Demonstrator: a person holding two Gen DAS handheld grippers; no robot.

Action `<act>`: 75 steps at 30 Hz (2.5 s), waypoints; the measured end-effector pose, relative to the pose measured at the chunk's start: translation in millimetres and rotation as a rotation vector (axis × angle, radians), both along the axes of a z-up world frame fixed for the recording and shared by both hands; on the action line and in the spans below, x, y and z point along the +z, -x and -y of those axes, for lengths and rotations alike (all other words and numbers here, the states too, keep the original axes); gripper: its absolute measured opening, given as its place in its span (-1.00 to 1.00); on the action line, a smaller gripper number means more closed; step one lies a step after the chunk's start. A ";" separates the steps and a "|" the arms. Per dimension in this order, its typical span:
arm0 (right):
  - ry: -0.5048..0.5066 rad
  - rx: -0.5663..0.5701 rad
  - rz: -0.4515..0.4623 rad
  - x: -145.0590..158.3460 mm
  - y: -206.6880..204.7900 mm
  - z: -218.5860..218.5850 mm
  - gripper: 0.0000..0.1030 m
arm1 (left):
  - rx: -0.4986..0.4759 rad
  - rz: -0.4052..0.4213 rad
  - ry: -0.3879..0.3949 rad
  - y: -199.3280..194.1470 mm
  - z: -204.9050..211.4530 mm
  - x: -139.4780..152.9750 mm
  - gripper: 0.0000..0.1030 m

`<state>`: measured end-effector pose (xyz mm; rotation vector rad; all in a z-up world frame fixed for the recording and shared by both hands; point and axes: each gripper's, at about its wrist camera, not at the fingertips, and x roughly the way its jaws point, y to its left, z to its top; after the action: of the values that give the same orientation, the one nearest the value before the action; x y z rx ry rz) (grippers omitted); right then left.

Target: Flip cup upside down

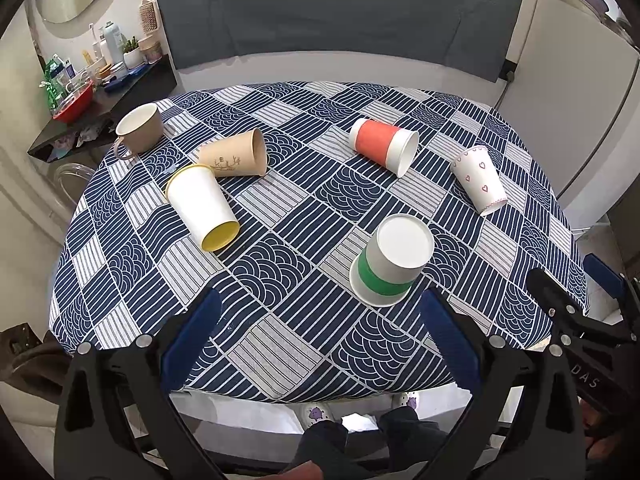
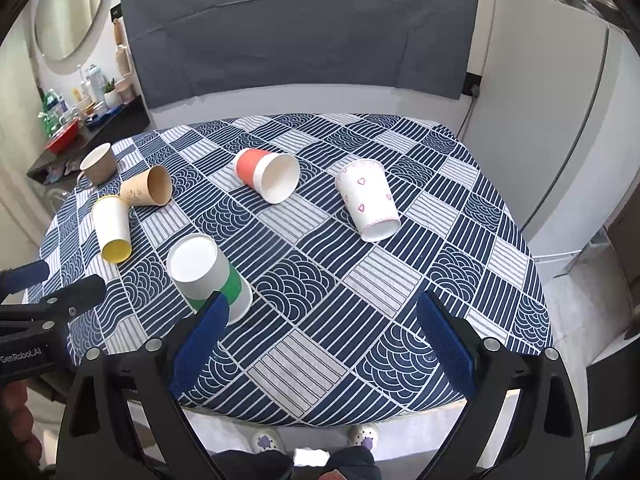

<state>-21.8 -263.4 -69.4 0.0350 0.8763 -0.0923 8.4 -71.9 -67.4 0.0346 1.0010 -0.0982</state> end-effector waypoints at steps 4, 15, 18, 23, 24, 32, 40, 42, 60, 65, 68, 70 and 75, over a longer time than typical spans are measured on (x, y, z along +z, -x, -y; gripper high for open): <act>-0.001 0.005 0.006 1.6 -0.3 -0.8 0.76 | 0.005 0.006 -0.003 1.8 -1.5 1.6 0.89; 0.011 0.026 0.026 5.5 0.1 -8.6 0.77 | 0.031 0.031 -0.002 5.5 -8.4 6.8 0.89; 0.010 0.029 0.025 5.2 -0.2 -9.8 0.77 | 0.036 0.033 -0.004 6.4 -10.1 7.2 0.89; 0.009 0.034 0.021 3.9 -0.4 -12.6 0.77 | 0.038 0.031 -0.005 6.9 -11.4 6.6 0.89; 0.010 0.034 0.021 3.8 -0.2 -12.9 0.77 | 0.038 0.029 -0.004 7.0 -11.3 6.0 0.89; 0.005 0.035 0.014 2.6 -0.8 -13.2 0.77 | 0.035 0.022 -0.003 8.0 -11.3 4.2 0.89; 0.004 0.039 0.021 3.2 -1.8 -13.0 0.77 | 0.029 0.032 -0.011 7.6 -10.4 5.6 0.89; 0.004 0.041 0.022 3.1 -2.3 -13.4 0.77 | 0.028 0.031 -0.015 7.8 -9.8 5.4 0.89; -0.006 0.053 0.010 0.5 -7.7 -14.9 0.77 | 0.034 0.030 -0.020 7.1 -9.9 4.3 0.89; -0.009 0.058 0.011 0.2 -8.8 -16.9 0.77 | 0.033 0.029 -0.023 7.1 -11.6 4.2 0.89; -0.007 0.064 0.012 0.3 -9.1 -18.2 0.77 | 0.030 0.036 -0.027 8.4 -11.4 5.2 0.89; -0.008 0.064 0.011 -0.1 -9.4 -18.8 0.77 | 0.031 0.040 -0.030 8.8 -11.3 6.0 0.89; -0.010 0.061 0.009 -0.1 -9.3 -17.6 0.77 | 0.043 0.039 -0.026 8.9 -13.0 6.6 0.89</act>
<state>-12.5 -245.8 -69.5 0.0182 0.8685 -0.0304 -0.5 -58.8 -60.8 0.0388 0.9633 -0.0453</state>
